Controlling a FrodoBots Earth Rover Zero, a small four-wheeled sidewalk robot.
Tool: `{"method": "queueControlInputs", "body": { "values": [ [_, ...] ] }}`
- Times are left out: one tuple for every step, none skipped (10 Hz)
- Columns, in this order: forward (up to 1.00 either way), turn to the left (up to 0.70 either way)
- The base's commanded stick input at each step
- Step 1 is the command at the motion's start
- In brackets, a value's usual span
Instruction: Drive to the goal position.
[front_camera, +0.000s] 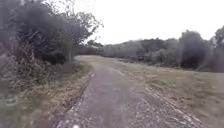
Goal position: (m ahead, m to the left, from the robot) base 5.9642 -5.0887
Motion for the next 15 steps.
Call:
{"method": "queueControlInputs", "body": {
  "values": [
    [0.45,-0.26],
    [0.45,-0.22],
    [0.45,-0.11],
    [0.45,0.0],
    [0.45,0.0],
    [0.45,0.0],
    [0.45,0.0],
    [0.45,0.0],
    [0.45,0.0],
    [0.45,0.0],
    [0.45,0.0],
    [0.45,0.0],
    [0.45,0.0],
    [0.45,0.0],
    [0.45,0.0]
  ]
}}
